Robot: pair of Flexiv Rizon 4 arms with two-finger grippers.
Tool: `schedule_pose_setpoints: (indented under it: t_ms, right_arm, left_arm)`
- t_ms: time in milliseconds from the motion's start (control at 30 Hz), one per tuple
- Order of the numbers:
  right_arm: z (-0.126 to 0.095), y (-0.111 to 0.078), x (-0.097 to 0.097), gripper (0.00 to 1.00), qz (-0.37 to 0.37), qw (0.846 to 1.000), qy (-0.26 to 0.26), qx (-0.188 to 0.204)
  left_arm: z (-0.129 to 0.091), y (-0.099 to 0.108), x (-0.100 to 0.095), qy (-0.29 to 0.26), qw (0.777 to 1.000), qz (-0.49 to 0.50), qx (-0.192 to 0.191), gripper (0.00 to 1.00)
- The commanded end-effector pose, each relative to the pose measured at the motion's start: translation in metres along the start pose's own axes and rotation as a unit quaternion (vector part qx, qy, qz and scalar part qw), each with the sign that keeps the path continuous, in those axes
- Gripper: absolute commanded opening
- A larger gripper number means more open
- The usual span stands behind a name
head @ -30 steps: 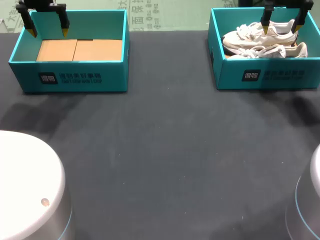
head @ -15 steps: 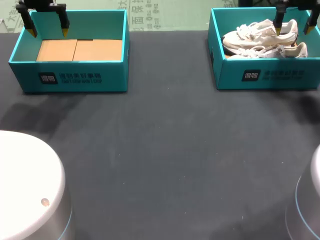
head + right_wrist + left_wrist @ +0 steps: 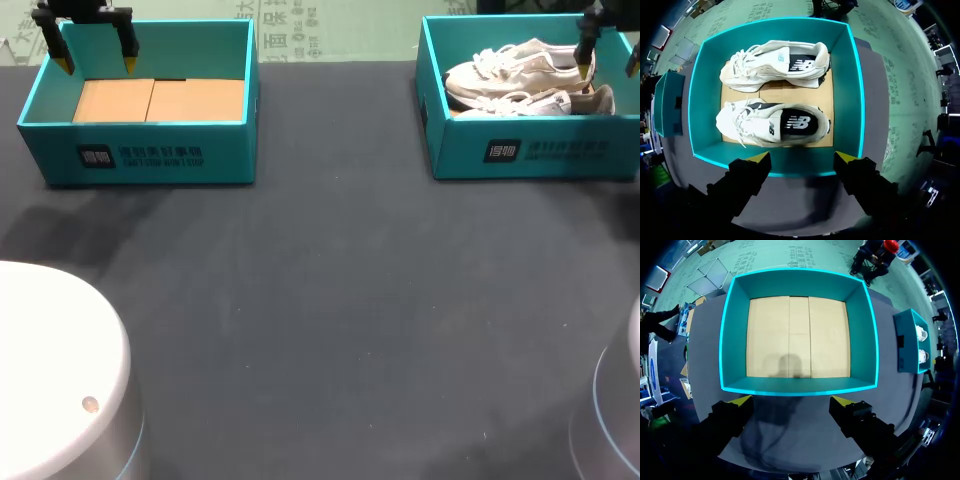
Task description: Take the shoe out of the shoebox, open the shoe tongue, remove and reinsert the insole, then place the shoe into the shoebox
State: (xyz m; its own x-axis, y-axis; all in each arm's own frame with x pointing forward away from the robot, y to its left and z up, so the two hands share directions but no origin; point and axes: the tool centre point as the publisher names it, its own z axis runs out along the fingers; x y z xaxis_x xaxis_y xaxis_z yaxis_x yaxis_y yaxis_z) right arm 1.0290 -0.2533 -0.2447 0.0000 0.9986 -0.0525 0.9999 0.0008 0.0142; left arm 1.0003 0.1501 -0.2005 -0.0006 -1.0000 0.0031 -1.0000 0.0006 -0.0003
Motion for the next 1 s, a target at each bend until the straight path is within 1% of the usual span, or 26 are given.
schedule_pose_setpoints:
  t_ms: [33,167,233,267,333,467,533,600,767,867,1000]
  right_arm:
    - [0.014,0.009,-0.007,0.78,-0.004,1.0,0.004,0.004]
    - [0.024,0.014,-0.012,0.73,-0.006,1.0,0.003,0.007]
    - [0.029,0.015,-0.015,0.67,-0.008,1.0,0.004,0.009]
    - [0.032,0.016,-0.016,0.67,-0.007,1.0,0.004,0.01]
    - [0.036,0.017,-0.019,0.62,-0.007,1.0,0.008,0.01]
    - [0.044,0.017,-0.022,0.58,-0.009,1.0,0.009,0.011]
    - [0.047,0.017,-0.023,0.59,-0.01,1.0,0.01,0.013]
    - [0.05,0.016,-0.024,0.64,-0.01,1.0,0.011,0.014]
    - [0.057,0.017,-0.026,0.65,-0.009,1.0,0.014,0.016]
    - [0.061,0.017,-0.027,0.7,-0.008,1.0,0.017,0.018]
    - [0.068,0.018,-0.027,0.68,-0.008,1.0,0.021,0.021]
  left_arm:
    - [0.0,0.0,0.0,-0.001,1.0,0.0,0.0,1.0]
    - [0.0,0.0,0.0,-0.001,1.0,0.0,0.0,1.0]
    - [0.0,0.0,0.0,-0.001,1.0,0.0,0.0,1.0]
    - [0.0,0.0,0.0,-0.001,1.0,0.0,0.0,1.0]
    - [0.0,0.0,0.0,-0.001,1.0,0.0,0.0,1.0]
    - [0.0,0.0,0.0,-0.001,1.0,0.0,0.0,1.0]
    - [0.0,0.0,0.0,-0.001,1.0,0.0,0.0,1.0]
    - [0.0,0.0,0.0,-0.001,1.0,0.0,0.0,1.0]
    - [0.0,0.0,0.0,-0.001,1.0,0.0,0.0,1.0]
    - [0.0,0.0,0.0,-0.001,1.0,0.0,0.0,1.0]
    - [0.0,0.0,0.0,-0.001,1.0,0.0,0.0,1.0]
